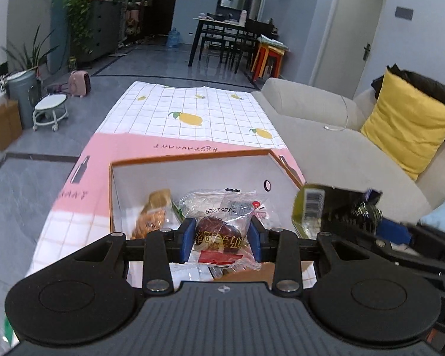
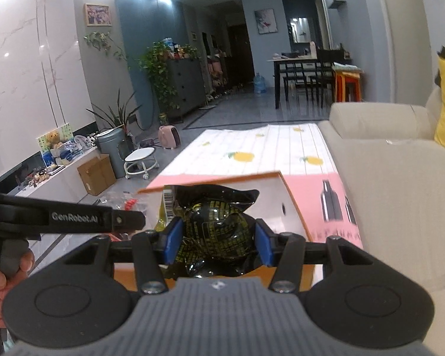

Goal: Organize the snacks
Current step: 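Carry both snacks over the orange box and open both tools to drop them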

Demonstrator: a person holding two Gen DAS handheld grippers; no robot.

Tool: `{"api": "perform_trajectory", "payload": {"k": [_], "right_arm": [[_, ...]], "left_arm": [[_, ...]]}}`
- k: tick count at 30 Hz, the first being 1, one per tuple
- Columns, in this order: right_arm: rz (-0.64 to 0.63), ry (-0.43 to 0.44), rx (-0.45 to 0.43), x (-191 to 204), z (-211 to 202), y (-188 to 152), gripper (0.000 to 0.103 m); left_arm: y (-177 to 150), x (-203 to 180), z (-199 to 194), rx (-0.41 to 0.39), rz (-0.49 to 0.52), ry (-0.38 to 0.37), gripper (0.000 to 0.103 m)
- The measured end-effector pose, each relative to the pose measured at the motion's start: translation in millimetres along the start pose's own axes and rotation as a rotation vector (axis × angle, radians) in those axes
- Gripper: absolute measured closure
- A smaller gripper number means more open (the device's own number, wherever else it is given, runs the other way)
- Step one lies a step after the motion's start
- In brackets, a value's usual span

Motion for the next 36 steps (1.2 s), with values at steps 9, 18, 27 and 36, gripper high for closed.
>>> {"api": "perform_trajectory", "payload": {"k": [9,18,27,36], "right_arm": [[-0.067,0.003,0.056,2,55,19,0.054],[-0.138,-0.035,0.149,-1,112,14,0.054],[-0.25,-0.101,0.241,-8,162,2,0.054],[-0.366,-0.151,0.327,-15,191,-12,0.054]], "left_arm": [[18,11,42,0.088,0.048,0.028,0.062],[16,27,93,0.236,0.058,0.049,0.062],[3,36,133,0.338,0.088,0.086,0.062],[-1,43,157,0.388,0.103,0.132,0.062]]}}
Point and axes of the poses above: each gripper's, at about its wrist camera, not at the fingertips, and z roughly the way its jaws point, x to its left, y to its top, the point moved 4 cm from there along z, roughly the way its jaws point, and after that the axes turned 4 degrees about y, right-handed, at the moved point
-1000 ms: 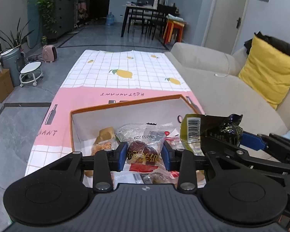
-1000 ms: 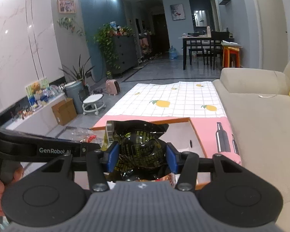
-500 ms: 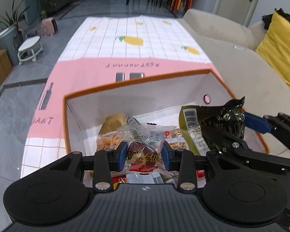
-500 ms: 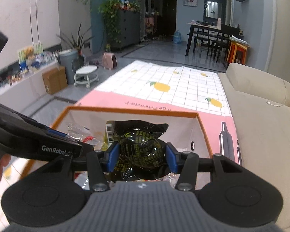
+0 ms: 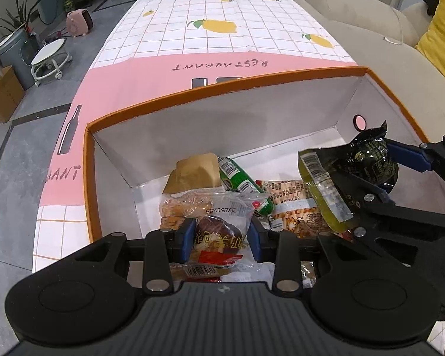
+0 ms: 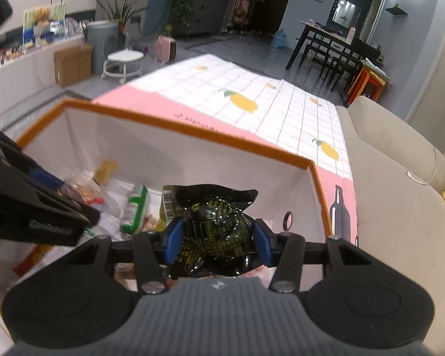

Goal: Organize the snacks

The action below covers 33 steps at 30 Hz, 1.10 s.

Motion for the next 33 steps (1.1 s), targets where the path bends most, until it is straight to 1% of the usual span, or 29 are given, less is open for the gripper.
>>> {"api": "perform_trajectory", "payload": {"k": [3,7,11,12,14,18,20,23,24,27,31,33], "right_arm": [[-0.028,-0.026,0.032,0,7,-2,0.054],[-0.072,-0.038,0.043,6,8,0,0.053],[-0.074,-0.051,0.069,7,8,1,0.052],[-0.071,-0.052,0.074,7,7,1,0.051],[-0.064,-0.058,0.083,6,7,1,0.05],[-0.068,-0.069,0.102,6,6,-1,0.049],[-0.071,-0.077,0.104,5,4,-2,0.049],[-0.07,-0.094,0.112,2,-3,-2,0.044],[-0.071,-0.101,0.106,2,-5,-1,0.039],[-0.068,-0.115,0.083,-1,-15,3,0.028],[-0.067,-0.138,0.068,-4,-31,12,0.025],[-0.056,-0.16,0.049,-7,-43,16,0.021]], "left_arm": [[1,-2,2,0.0,0.02,0.01,0.062],[2,-3,4,0.0,0.022,0.019,0.061],[2,-5,2,-0.008,0.035,0.035,0.059],[2,-6,1,-0.011,0.041,0.042,0.055],[2,-7,-1,-0.015,0.052,0.049,0.052],[1,-9,-7,-0.045,0.082,0.08,0.029],[1,-10,-10,-0.053,0.094,0.088,0.027],[1,-11,-16,-0.051,0.105,0.09,0.023],[1,-12,-18,-0.054,0.11,0.098,0.02],[1,-15,-27,-0.079,0.14,0.11,0.019],[0,-14,-45,-0.124,0.146,0.088,0.019],[1,-12,-58,-0.164,0.151,0.092,0.018]]}}
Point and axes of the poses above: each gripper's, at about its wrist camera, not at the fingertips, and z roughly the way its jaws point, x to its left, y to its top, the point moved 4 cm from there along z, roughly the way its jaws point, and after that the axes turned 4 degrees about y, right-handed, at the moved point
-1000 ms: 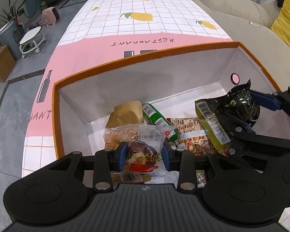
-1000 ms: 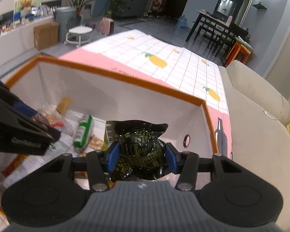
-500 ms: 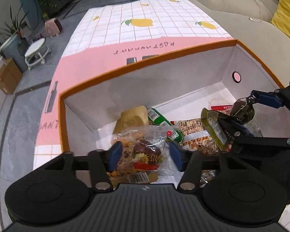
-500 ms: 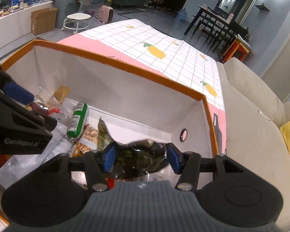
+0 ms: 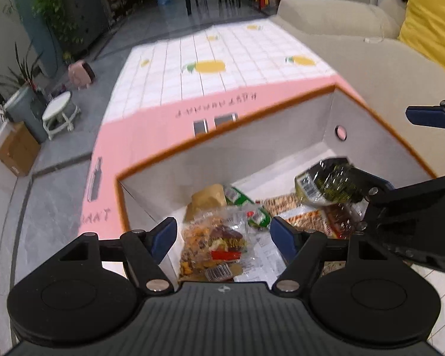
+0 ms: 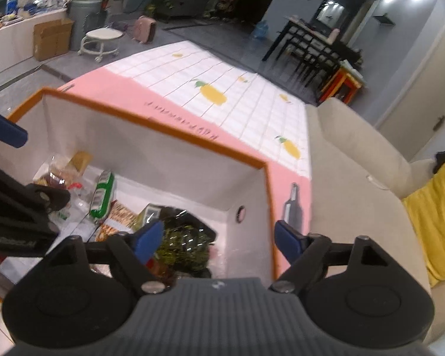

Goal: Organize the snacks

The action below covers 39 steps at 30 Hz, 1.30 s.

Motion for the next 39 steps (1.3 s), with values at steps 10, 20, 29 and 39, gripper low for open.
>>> {"api": "perform_trajectory", "payload": {"k": [10,20,29,39], "right_arm": [[0.218,-0.005,-0.235,-28,-100,2,0.008],[0.279,0.037,-0.398,-27,-210,-18,0.004],[0.293,0.051,-0.46,-11,-283,-64,0.004],[0.325,0.116,-0.46,11,-319,-106,0.004]], "left_arm": [[-6,11,-90,-0.257,-0.03,0.015,0.019],[-32,2,-192,-0.463,-0.039,0.161,0.014],[-74,5,-246,-0.533,-0.19,0.167,0.013],[-116,-13,-262,-0.47,-0.141,0.16,0.013]]}}
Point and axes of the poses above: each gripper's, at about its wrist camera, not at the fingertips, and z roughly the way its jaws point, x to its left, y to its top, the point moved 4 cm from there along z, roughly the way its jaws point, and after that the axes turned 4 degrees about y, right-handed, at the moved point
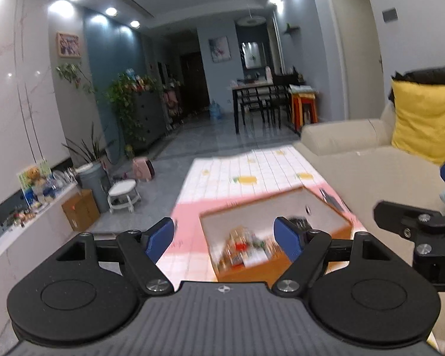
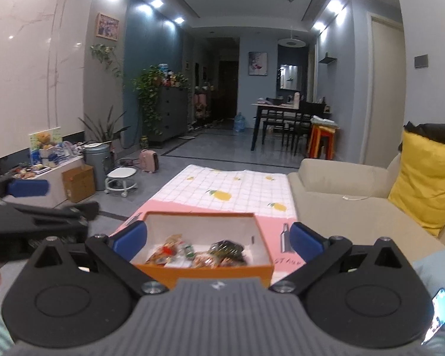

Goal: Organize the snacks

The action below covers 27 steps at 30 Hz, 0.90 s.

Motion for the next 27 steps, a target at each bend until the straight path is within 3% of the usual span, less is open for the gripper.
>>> {"api": "perform_trajectory", "payload": {"k": [13,27], "right_arm": [[-0.049,-0.006,0.113,19,-13,-53,0.004],[-0.009,-0.041,0.117,14,-15,-57,0.004]], "left_arm": [[-51,-2,-5,0.143,-0.011,0.03,0.013],[-54,1,-11,0.139,-0.025,0.034,0.013]]}}
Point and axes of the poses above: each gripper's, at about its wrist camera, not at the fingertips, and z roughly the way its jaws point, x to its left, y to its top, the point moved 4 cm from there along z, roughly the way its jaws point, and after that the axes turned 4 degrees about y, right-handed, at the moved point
